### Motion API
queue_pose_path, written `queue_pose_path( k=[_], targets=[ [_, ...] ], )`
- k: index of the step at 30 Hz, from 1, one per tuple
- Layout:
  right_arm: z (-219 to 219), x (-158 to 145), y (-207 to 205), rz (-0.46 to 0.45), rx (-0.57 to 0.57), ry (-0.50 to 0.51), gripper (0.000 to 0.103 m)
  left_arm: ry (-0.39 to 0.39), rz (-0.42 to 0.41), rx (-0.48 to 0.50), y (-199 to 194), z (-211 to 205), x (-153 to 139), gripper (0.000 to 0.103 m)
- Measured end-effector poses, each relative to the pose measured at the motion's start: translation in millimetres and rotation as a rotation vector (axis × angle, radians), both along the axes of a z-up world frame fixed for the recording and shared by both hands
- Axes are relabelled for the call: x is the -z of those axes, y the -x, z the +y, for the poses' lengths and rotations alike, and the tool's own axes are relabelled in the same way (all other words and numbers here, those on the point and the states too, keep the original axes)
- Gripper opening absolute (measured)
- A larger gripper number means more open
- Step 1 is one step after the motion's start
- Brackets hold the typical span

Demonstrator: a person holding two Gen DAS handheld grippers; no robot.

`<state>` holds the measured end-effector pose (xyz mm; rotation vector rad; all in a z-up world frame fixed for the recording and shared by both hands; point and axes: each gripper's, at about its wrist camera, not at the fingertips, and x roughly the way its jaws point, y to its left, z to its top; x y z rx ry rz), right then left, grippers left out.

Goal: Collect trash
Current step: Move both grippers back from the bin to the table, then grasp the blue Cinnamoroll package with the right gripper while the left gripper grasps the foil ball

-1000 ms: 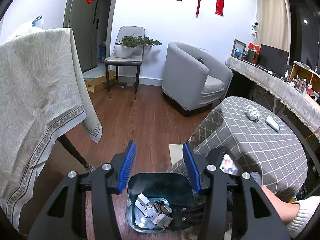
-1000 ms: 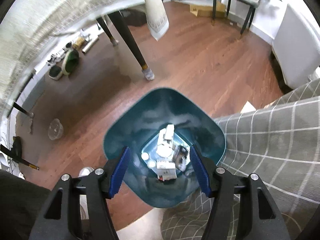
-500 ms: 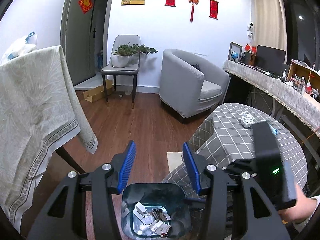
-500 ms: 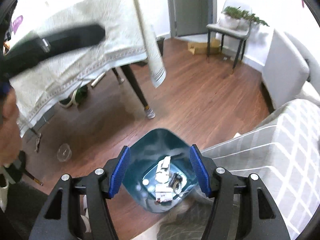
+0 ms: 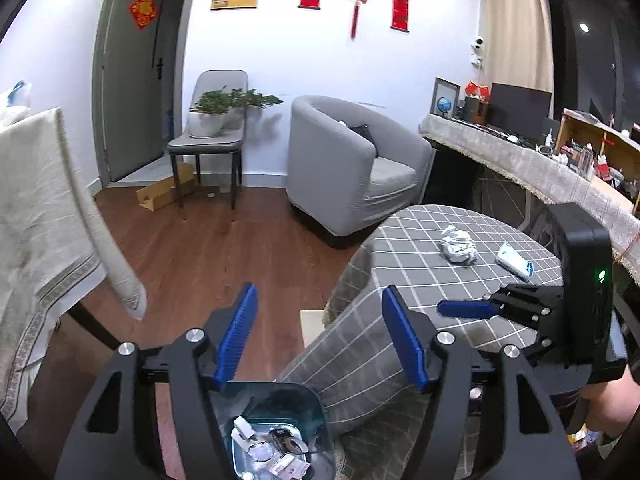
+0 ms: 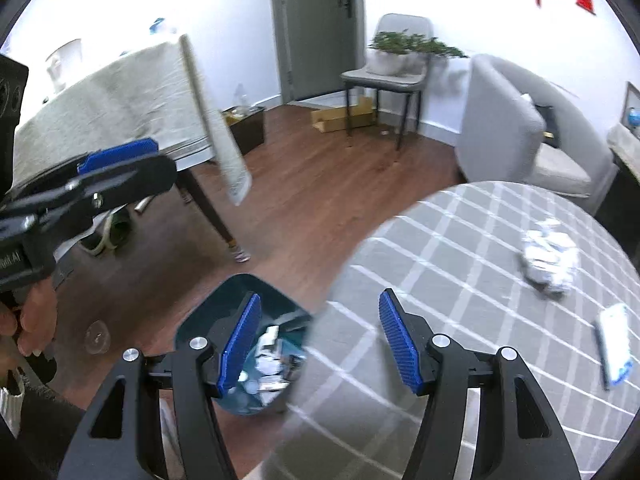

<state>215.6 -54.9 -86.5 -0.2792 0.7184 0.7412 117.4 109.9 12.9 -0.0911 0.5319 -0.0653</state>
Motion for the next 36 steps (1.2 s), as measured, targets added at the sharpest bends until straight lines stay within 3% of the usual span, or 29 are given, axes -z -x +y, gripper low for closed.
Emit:
queue_pose_path(
  k=[4, 13, 19, 26, 36],
  targets=[
    [-28, -2, -7, -0.042, 0.058, 0.010, 0.063, -0.011, 0.006, 0.020, -11, -20, 4, 0.074],
    [-96, -7, -27, -0.110, 0.180, -0.010, 0.079, -0.017, 0.013, 0.049, -31, -51, 10, 0.084],
    [-140, -7, -46, -0.092, 0.233, -0.054, 0.087, -0.029, 0.012, 0.078, -43, -74, 7, 0.092],
    [-185, -7, -62, -0.084, 0.262, -0.052, 0.096, -0.035, 0.039, 0.093, -65, -106, 15, 0.094],
    [-220, -2, -95, -0.040, 0.289, -0.049, 0.099, -0.014, 0.102, 0.117, -98, -132, 28, 0.095]
  ],
)
